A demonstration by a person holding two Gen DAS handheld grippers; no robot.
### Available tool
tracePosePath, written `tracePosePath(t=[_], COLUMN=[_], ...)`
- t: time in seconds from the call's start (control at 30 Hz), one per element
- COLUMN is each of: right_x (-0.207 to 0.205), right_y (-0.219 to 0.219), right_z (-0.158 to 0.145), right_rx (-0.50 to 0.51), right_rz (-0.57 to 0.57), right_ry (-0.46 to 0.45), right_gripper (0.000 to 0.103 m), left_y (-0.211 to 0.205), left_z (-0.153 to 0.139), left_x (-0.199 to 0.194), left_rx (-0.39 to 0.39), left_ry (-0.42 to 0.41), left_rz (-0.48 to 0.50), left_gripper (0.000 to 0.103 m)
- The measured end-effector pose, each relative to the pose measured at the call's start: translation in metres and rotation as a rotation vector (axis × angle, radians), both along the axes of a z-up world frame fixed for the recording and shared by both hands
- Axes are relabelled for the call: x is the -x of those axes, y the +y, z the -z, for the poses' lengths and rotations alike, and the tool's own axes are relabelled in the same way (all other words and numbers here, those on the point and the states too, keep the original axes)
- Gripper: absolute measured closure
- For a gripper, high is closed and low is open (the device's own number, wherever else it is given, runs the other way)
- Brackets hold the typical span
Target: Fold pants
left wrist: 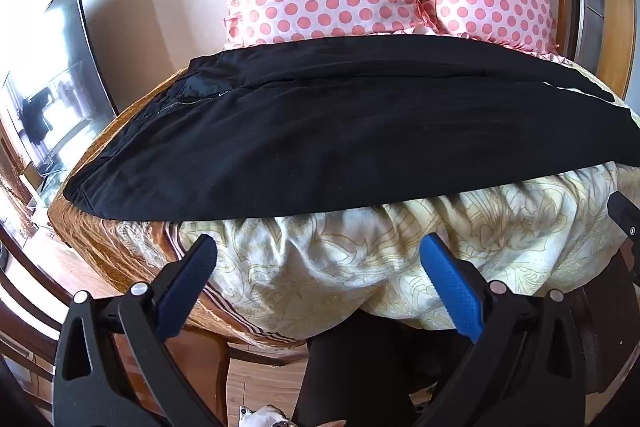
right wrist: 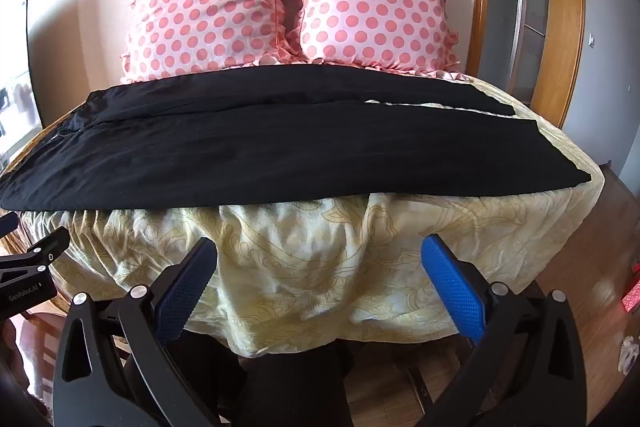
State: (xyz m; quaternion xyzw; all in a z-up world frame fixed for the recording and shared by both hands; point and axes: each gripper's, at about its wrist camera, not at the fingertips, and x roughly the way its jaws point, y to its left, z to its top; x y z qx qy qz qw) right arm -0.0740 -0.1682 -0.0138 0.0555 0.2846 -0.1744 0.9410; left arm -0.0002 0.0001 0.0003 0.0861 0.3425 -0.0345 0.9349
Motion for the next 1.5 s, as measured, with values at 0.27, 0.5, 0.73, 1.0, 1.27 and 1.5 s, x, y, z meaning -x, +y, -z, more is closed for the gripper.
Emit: tracePosePath(t=[0.27,0.5,0.73,1.0,1.27,1.5], right_x=[0.0004,0.0010,0.0021,0.0014,0.0017,0.0015], right_y=[-0.0002,-0.0009,-0.0036,-0.0024,-0.0032,-0.0026], right_z=[-0.0002,-0.0005,-0.0029,0.0002,-0.0001,-0.0003], right_rx=[-0.001,-0.001,-0.001,-0.001,-0.003,-0.003], right_rz=[0.000,0.001,0.003,0.003,0.004,0.003], right_ry=[-0.001,-0.003,-0.001,-0.001,-0.001,-0.001], right_gripper=[0.001,0.001,0.001,0.001,0.001,0.001], left_y=[-0.0001,0.0013,0.0033,0.0045,0.0054,0.0059], left_z=[0.0004,0.0040,0.0029,0.0037,0.0042,0.0041], left_x=[-0.0008,0.0017,0.0015,0.0009,0.0013,0.0010], left_rx=[0.000,0.004,0.005,0.006,0.007,0.008], left_ry=[0.010,0.007,0.010,0.014,0.013,0.014], left_rz=[-0.006,-0.005,-0.008,-0.012,-0.014,-0.014], left_gripper=[0.002,0.002,0.002,0.002,0.002,0.002])
